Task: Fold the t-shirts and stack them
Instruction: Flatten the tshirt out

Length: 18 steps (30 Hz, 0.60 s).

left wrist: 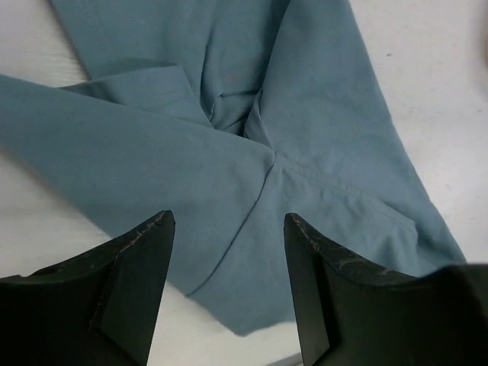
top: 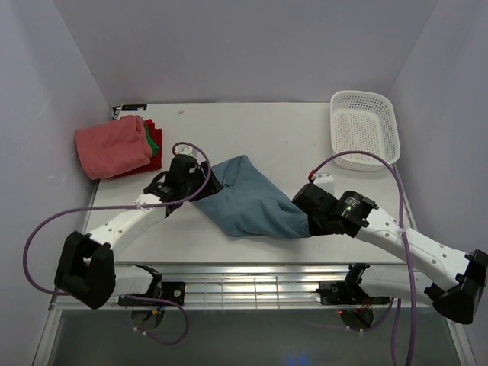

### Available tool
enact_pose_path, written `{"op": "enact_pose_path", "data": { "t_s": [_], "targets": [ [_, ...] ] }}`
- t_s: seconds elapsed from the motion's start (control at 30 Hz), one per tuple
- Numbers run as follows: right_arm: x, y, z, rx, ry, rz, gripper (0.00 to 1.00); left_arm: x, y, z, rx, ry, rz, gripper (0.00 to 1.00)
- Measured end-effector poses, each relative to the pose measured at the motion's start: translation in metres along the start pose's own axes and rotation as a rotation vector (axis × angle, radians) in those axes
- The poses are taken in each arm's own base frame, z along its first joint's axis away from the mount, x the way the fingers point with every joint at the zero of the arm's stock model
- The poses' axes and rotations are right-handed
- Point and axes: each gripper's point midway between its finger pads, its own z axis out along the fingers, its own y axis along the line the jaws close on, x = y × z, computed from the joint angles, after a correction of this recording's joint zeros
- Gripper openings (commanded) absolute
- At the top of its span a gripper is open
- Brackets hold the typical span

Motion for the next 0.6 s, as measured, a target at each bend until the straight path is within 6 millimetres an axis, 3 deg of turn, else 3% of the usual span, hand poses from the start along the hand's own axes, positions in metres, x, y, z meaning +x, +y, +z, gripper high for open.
{"op": "enact_pose_path", "data": {
  "t_s": [0.1, 0.23, 0.4, 0.5, 0.6],
  "targets": [
    [0.002, 0.005, 0.004, -0.008, 0.011, 0.012, 0.08, 0.013, -0.002, 0.030, -0.038, 0.037, 0.045, 0.70],
    [0.002, 0.011, 0.006, -0.042, 0.004, 0.032, 0.08, 0.017, 0.011, 0.051, -0.107, 0.035, 0.067, 0.69],
    [0.010, 0.011, 0.009, -0.067, 0.003, 0.055, 0.08, 0.016, 0.019, 0.060, -0.148, 0.026, 0.076, 0.63],
    [0.014, 0.010, 0.011, -0.067, 0.010, 0.056, 0.08, 0.018, 0.022, 0.063, -0.158, 0.031, 0.080, 0.71],
    [0.016, 0.010, 0.012, -0.069, 0.015, 0.054, 0.08, 0.024, 0.028, 0.069, -0.177, 0.051, 0.086, 0.73]
  ]
}}
